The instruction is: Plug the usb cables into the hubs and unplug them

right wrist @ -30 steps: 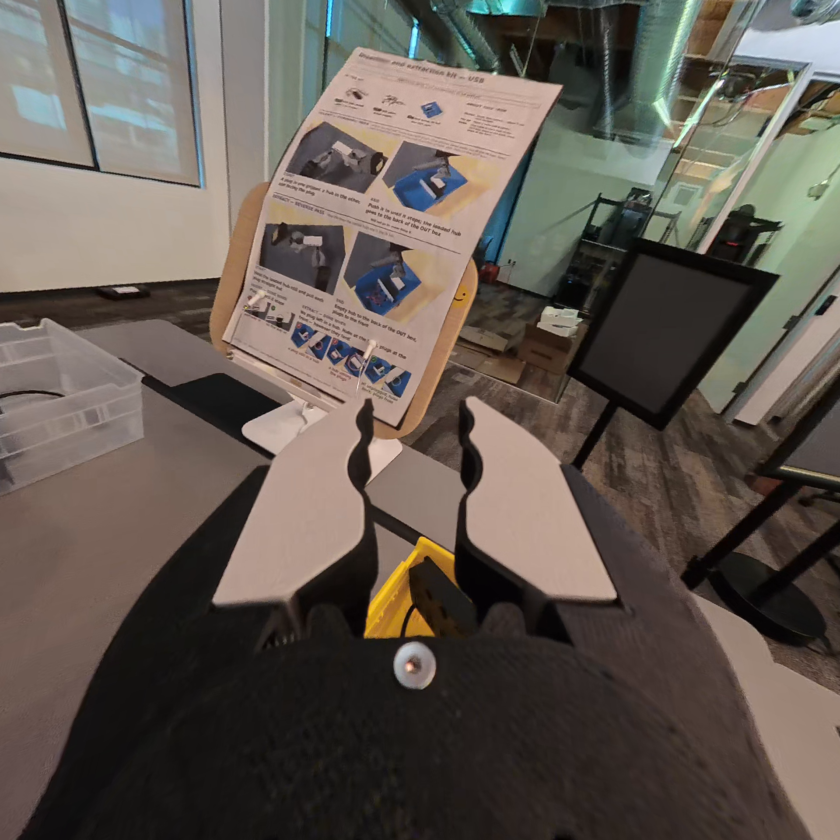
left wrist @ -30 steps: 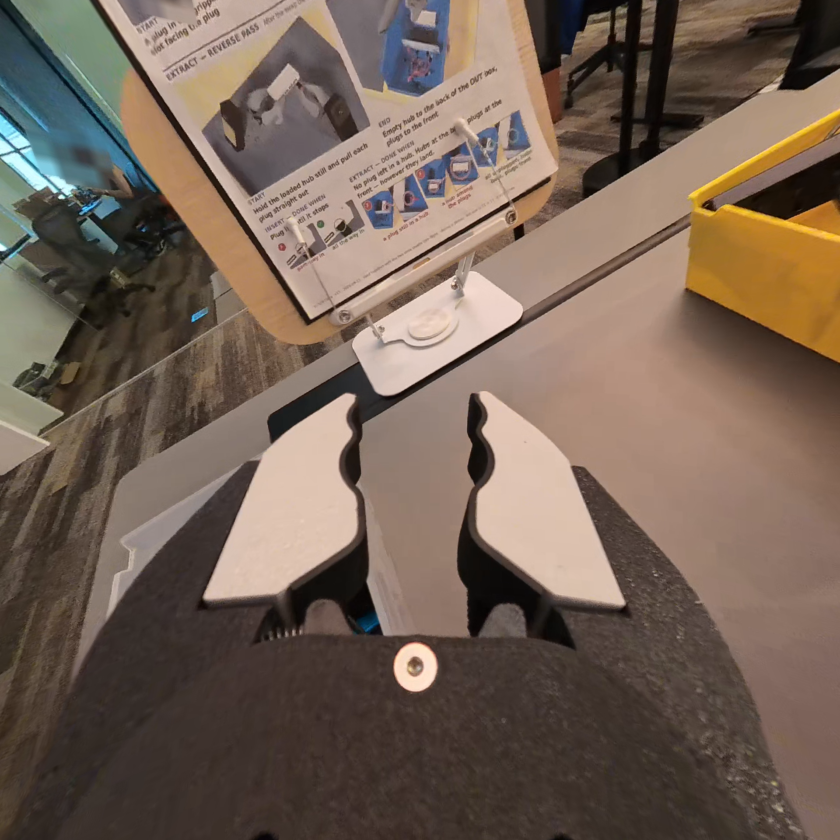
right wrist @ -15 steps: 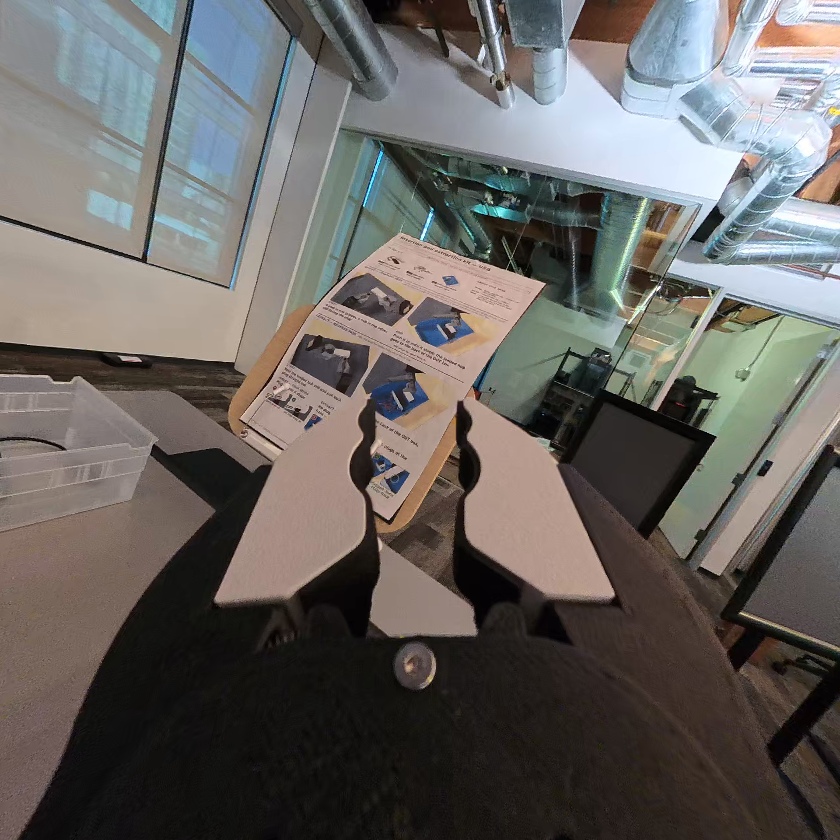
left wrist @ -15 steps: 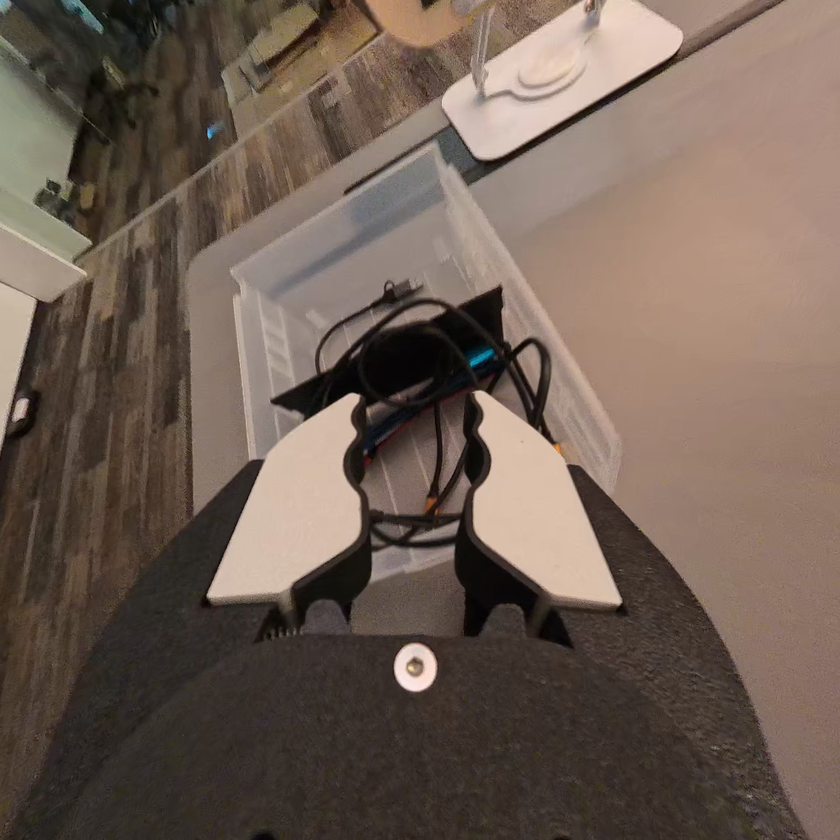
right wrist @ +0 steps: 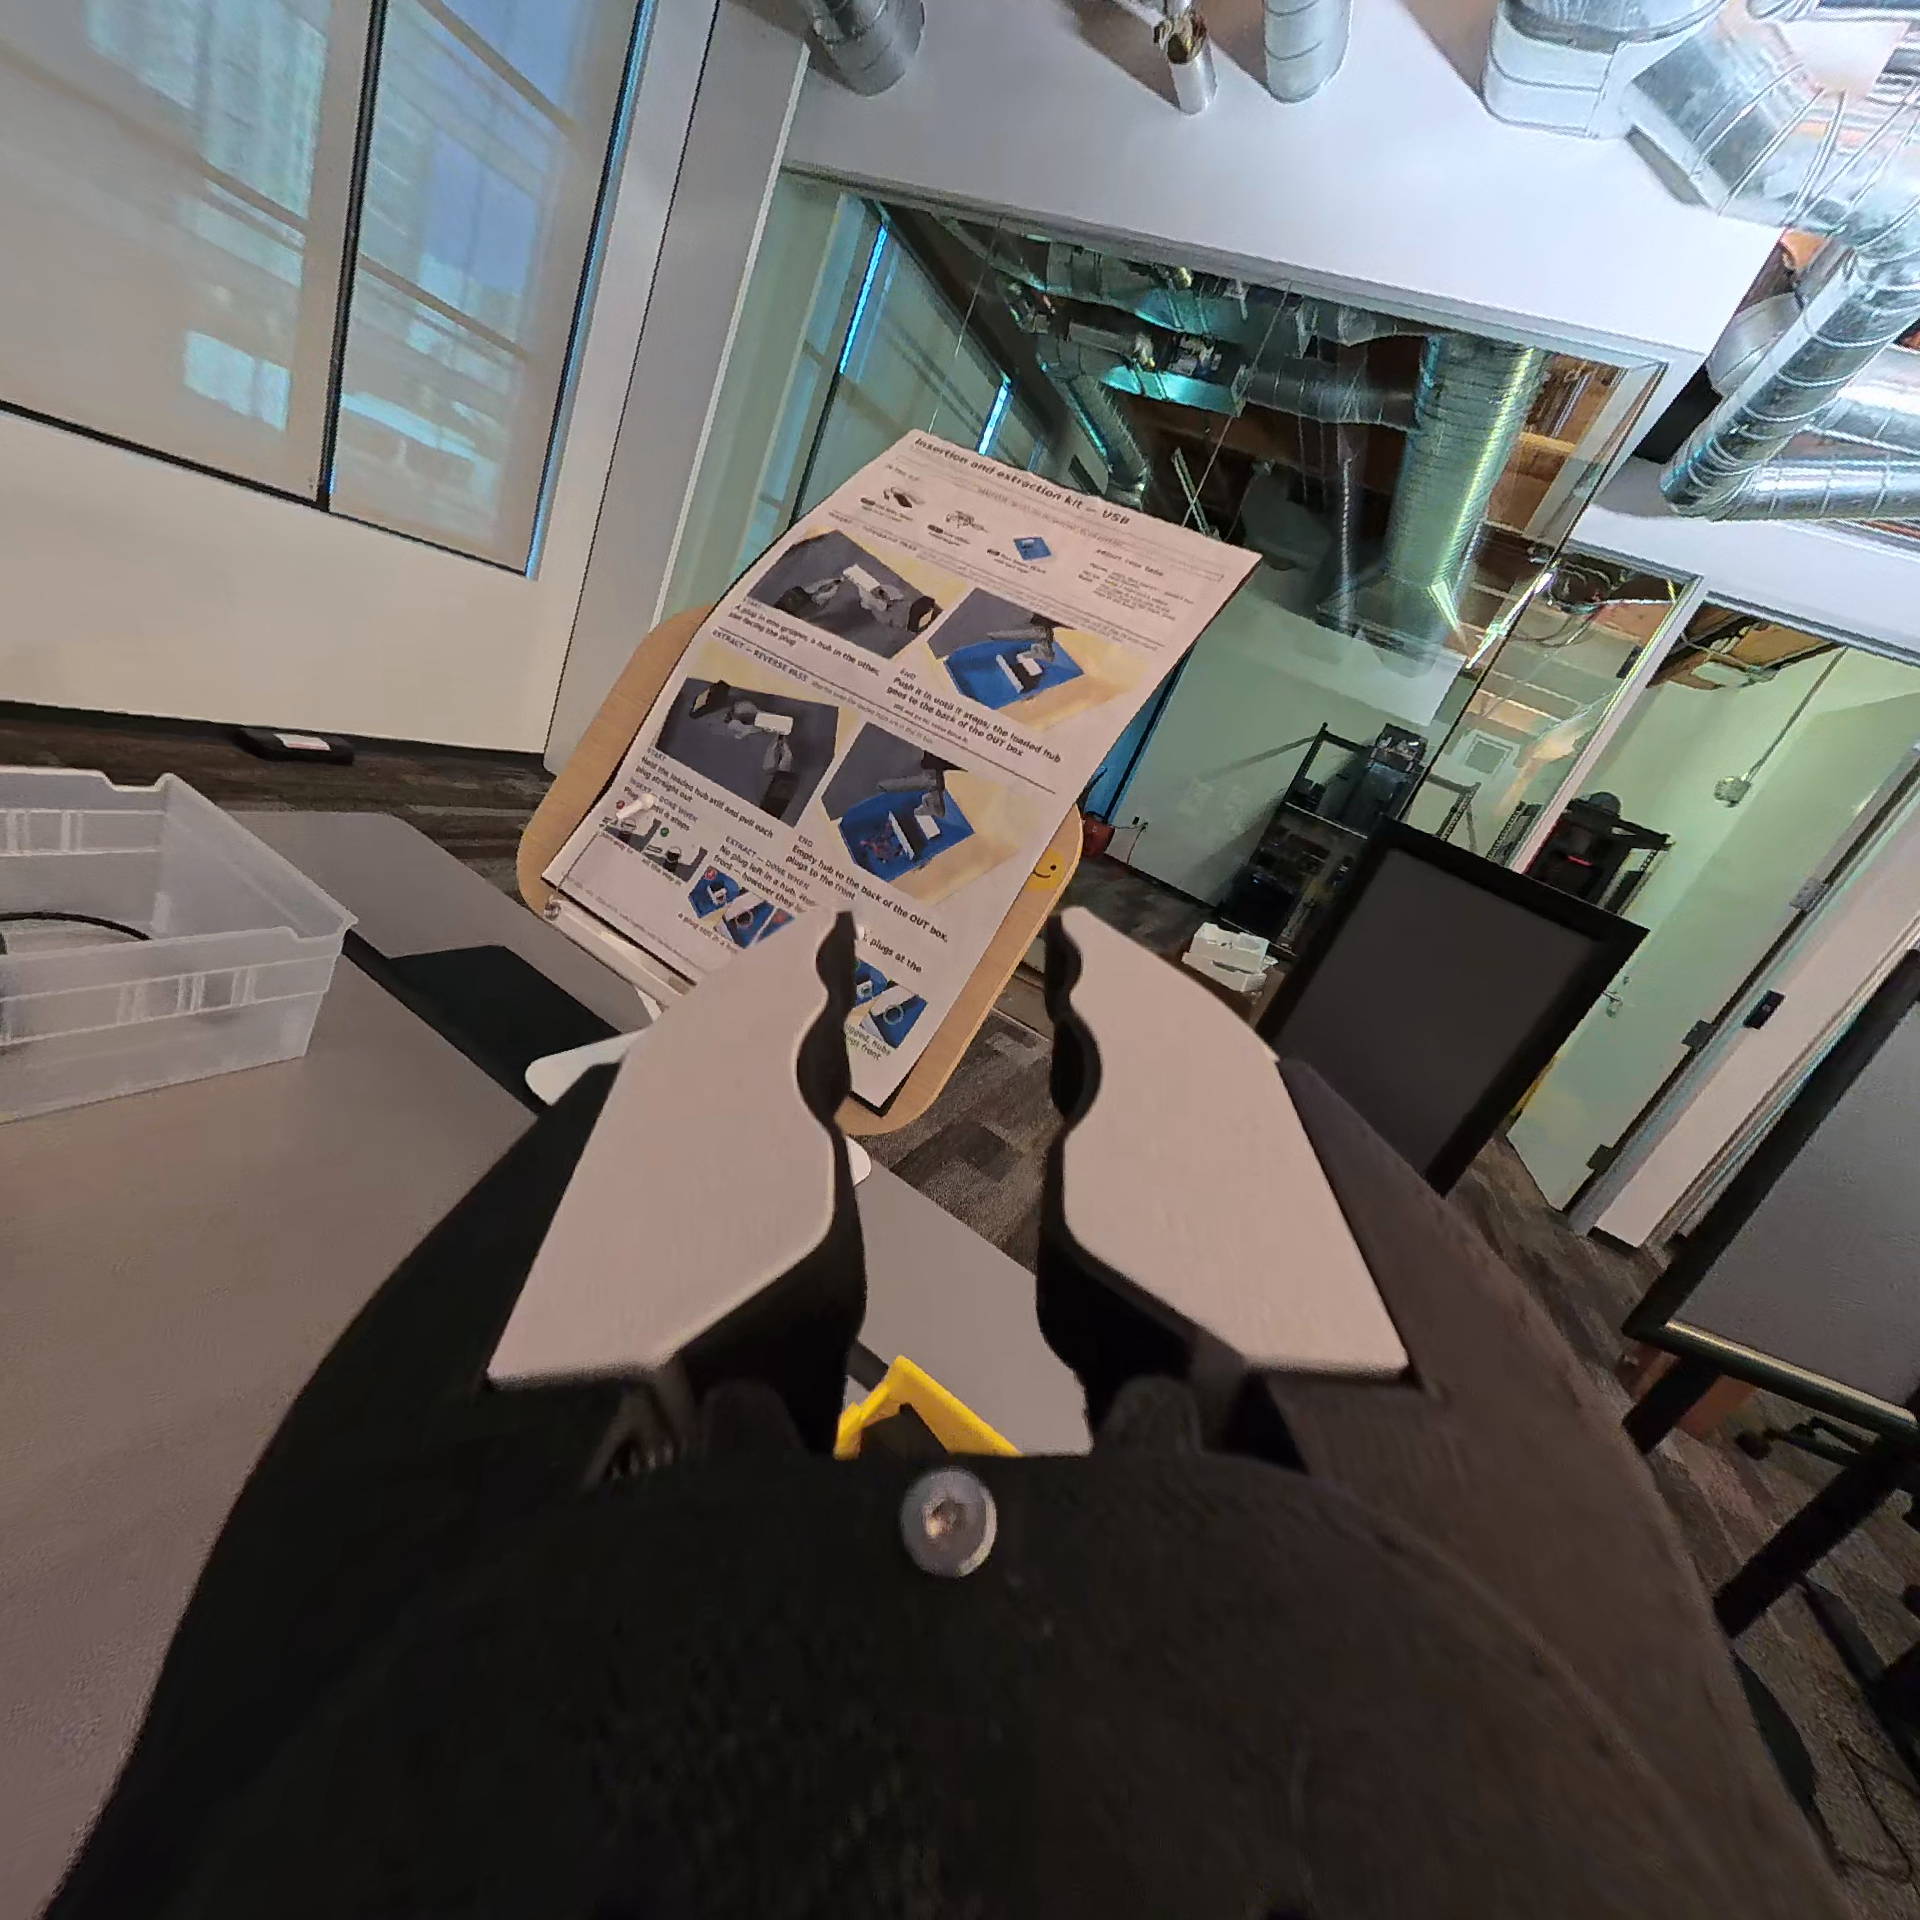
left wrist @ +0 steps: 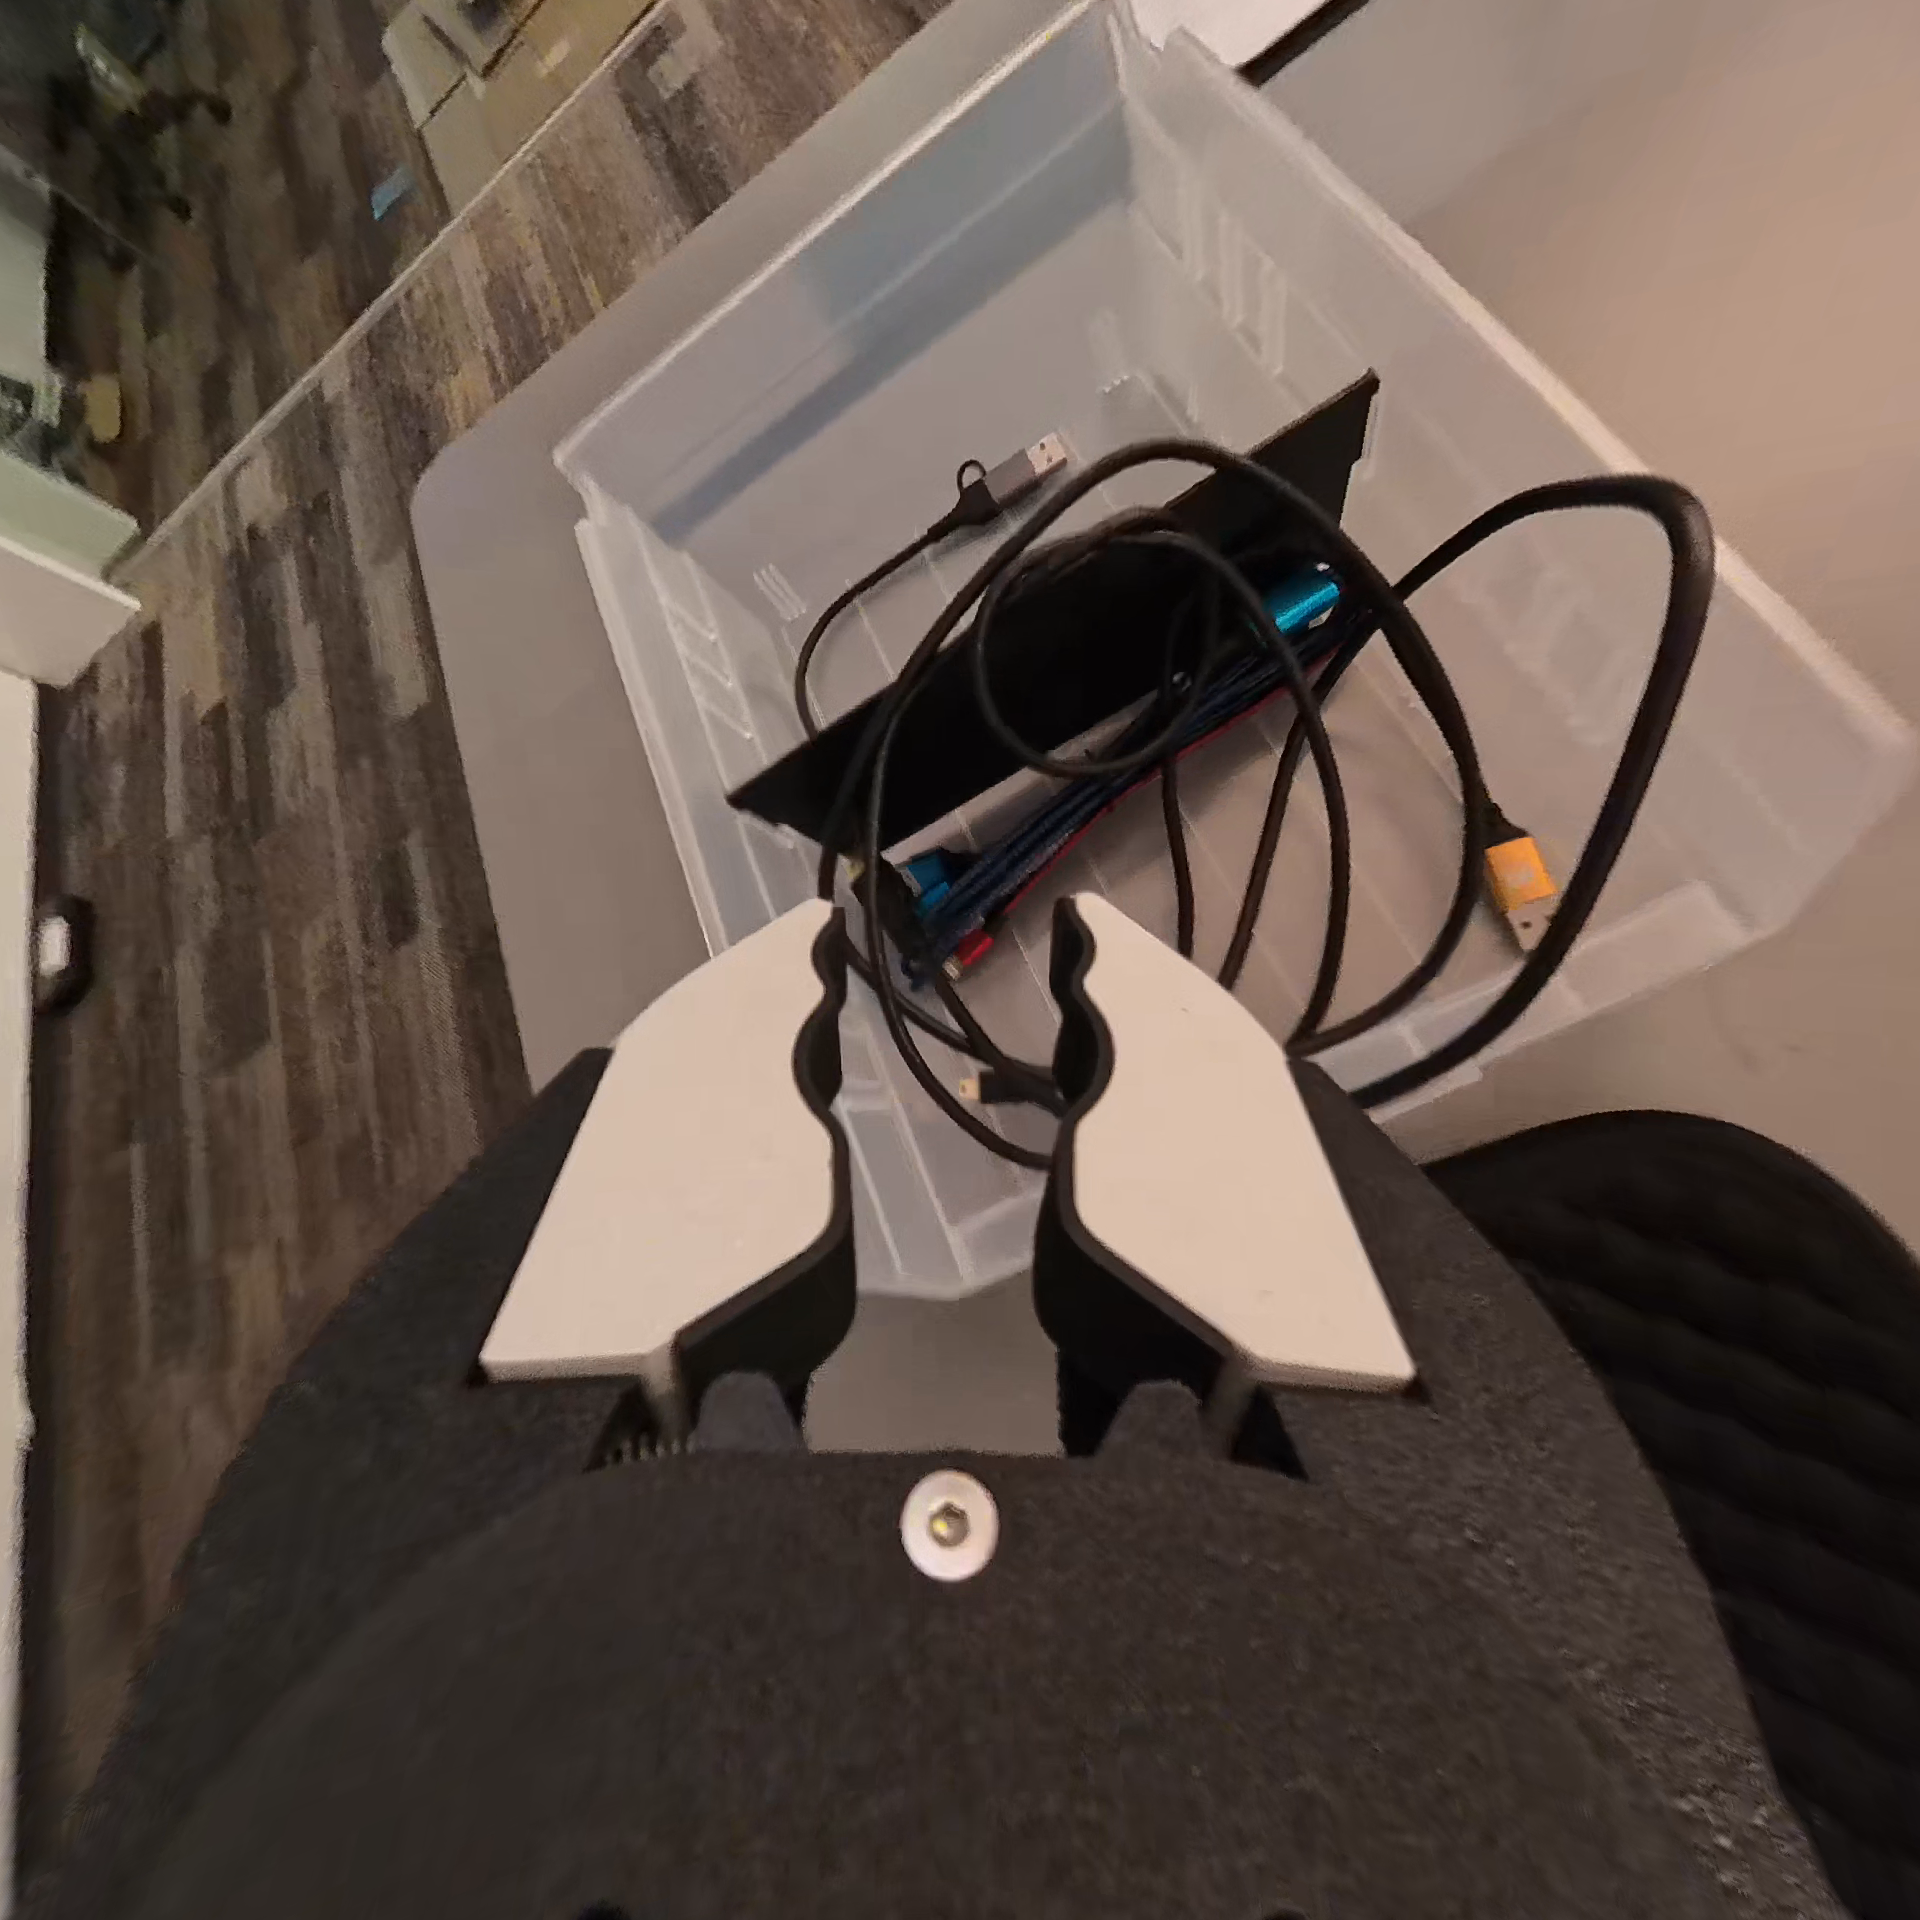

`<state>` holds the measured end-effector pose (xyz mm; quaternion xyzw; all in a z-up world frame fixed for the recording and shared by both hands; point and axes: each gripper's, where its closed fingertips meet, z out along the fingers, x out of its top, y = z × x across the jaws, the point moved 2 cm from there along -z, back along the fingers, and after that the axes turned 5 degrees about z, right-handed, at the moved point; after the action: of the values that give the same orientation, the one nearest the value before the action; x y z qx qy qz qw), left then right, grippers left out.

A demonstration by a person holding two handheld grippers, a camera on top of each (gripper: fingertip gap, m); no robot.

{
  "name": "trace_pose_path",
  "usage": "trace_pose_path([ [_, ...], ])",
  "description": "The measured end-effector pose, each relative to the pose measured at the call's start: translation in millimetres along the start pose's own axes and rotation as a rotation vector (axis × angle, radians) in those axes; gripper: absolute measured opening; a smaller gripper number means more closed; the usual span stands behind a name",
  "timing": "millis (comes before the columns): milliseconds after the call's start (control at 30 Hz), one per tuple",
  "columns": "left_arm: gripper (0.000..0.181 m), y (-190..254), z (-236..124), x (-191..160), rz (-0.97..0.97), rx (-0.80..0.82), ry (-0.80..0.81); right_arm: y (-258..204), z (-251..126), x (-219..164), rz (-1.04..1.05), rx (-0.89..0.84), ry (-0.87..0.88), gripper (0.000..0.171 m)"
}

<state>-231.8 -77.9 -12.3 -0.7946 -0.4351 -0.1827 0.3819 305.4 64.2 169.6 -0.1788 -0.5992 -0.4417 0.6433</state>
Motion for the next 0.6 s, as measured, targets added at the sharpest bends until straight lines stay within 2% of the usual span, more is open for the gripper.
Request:
trace_pose_path([
  [133, 0.034, 1.0, 23.8, 26.4, 0.143, -0.051, 0.053, -1.9, 3.7, -9.2, -0.032, 0.010, -0.039, 0.035],
  [267, 0.034, -3.6, 48.1, 37.8, 0.171, -0.110, -0.016, -5.9, 9.4, -21.9, -0.075, 0.025, -0.088, 0.035],
  [433, 0.034, 7.4, 58.2, 38.1, 0.299, -0.170, -0.080, -10.7, 13.2, -24.1, -0.092, 0.043, -0.105, 0.036],
  [600, 0.027, 23.0, 57.8, 16.9, 0.444, -0.227, -0.140, -16.8, 15.9, -20.4, -0.099, 0.065, -0.089, 0.036],
])
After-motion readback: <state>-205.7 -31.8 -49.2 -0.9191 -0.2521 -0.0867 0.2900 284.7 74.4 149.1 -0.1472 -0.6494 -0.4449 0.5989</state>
